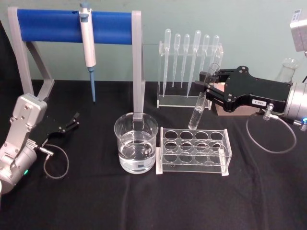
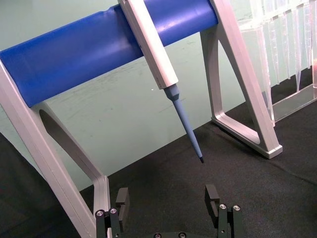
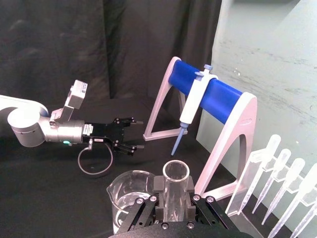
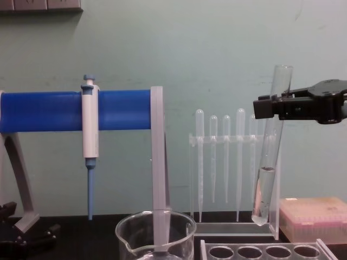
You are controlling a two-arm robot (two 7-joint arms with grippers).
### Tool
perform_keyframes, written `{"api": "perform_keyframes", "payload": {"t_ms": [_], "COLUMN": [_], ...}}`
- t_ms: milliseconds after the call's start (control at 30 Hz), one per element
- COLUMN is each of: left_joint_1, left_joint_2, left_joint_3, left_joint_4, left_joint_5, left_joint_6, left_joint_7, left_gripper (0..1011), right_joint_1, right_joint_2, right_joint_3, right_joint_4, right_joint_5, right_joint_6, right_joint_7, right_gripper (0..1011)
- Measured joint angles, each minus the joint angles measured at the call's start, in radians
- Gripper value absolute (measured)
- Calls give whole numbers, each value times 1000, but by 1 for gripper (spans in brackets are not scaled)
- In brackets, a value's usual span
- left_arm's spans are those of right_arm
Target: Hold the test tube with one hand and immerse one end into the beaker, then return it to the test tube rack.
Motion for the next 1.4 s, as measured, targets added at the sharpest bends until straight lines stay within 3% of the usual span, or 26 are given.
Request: {"api": "perform_keyframes", "payload": {"t_ms": [1400], "left_joint_1": [0], "left_joint_2": [0], "left_joint_3": [0], "left_joint_4": [0], "left_joint_5": [0], "left_joint_6": [0], "left_joint_7": [0], "left_gripper": [1000], "right_joint_1": [0], "right_joint_2": [0], "right_joint_3": [0], "right_joint_4": [0], "right_joint_5": [0], "right_joint_6": [0], "right_joint_7": [0], "right_gripper": [225]}}
